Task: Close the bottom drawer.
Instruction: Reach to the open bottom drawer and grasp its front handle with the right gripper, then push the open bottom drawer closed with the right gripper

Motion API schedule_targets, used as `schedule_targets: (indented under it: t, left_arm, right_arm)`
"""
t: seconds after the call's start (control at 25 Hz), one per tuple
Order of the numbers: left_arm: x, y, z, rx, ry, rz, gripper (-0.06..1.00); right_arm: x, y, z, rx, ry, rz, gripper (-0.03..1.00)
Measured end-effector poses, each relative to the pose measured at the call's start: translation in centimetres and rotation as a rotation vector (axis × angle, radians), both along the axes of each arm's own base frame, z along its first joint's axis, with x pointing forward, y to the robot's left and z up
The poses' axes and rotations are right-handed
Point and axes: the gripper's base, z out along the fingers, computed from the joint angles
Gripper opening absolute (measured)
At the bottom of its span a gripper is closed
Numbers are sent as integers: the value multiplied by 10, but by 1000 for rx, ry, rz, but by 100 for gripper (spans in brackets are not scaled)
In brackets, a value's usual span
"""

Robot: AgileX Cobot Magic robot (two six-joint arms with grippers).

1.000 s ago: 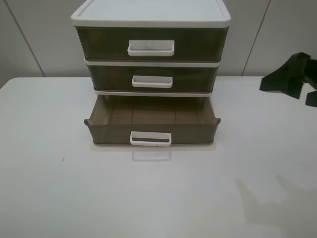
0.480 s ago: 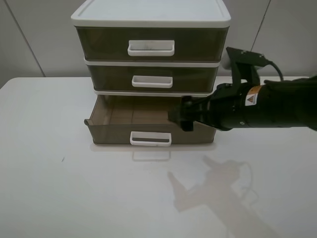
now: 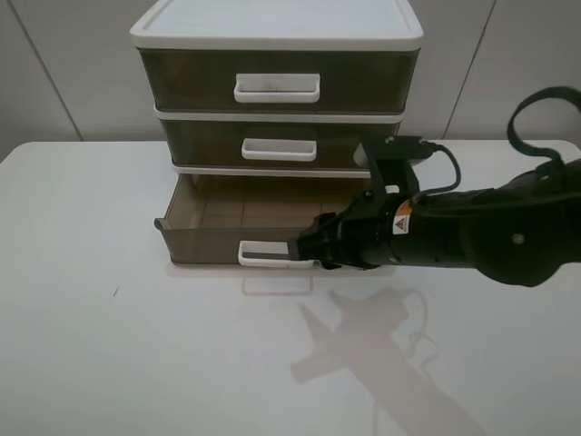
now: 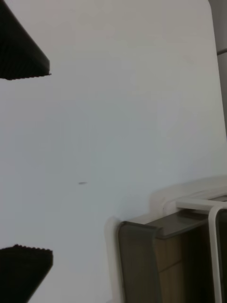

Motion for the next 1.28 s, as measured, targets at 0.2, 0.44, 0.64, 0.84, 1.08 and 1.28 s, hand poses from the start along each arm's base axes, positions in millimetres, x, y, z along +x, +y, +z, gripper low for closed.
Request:
schedule_targets:
  t: [0.2,0.44,0.64,0.84,1.08,1.28]
  left_arm:
    - [0,0,0,0,0,0,72]
    - [0,0,0,0,0,0,72]
    - [0,0,0,0,0,0,72]
    - [0,0,0,0,0,0,72]
    - [0,0,0,0,0,0,72]
    - [0,0,0,0,0,0,72]
  right_arm:
    - [4,5,-8,9,-25,0,4]
    - [2,20,-17,45,-91,36,2]
    - [4,26,-31,52,-118,41,2]
    - [7,28,-40,60,-145,36,2]
    - [10,30,-49,72,-176,31,2]
    - [12,30,-58,72,-187,27,2]
